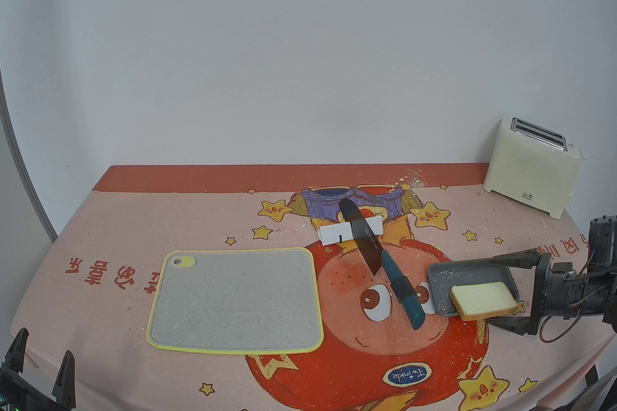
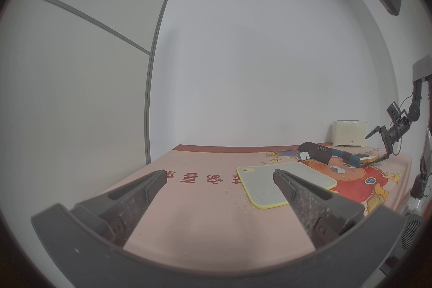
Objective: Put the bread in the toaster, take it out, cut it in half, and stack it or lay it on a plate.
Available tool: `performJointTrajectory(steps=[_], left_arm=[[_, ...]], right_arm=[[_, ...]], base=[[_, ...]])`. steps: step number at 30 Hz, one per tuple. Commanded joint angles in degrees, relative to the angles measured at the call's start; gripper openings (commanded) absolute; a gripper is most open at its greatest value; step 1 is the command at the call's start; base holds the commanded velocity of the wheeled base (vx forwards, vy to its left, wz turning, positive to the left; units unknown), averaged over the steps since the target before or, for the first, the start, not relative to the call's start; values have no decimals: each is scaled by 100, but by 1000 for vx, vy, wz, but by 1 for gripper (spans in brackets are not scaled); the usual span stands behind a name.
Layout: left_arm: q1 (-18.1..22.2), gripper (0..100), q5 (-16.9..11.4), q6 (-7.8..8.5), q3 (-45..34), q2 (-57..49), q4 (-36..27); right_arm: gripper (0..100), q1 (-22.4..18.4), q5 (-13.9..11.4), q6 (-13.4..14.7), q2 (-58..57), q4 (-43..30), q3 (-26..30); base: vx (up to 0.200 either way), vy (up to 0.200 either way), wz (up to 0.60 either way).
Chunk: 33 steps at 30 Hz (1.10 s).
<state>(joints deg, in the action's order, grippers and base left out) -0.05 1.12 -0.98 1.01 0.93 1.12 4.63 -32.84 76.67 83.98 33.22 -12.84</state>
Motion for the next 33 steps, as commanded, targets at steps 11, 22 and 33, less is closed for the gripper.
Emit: performJointTrajectory(steps=[11, 22, 33], left_arm=[[5, 100, 2, -8, -101, -93, 2], [-4, 100, 2, -8, -101, -93, 2], [5, 100, 2, -8, -101, -93, 2]], right_arm=[[100, -6, -3, -3, 285, 185, -35], [100, -6, 6, 6, 312, 229, -17], [0, -6, -3, -11, 444, 229, 62]], base=[[0, 0, 0], [0, 0, 0], [0, 0, 0]])
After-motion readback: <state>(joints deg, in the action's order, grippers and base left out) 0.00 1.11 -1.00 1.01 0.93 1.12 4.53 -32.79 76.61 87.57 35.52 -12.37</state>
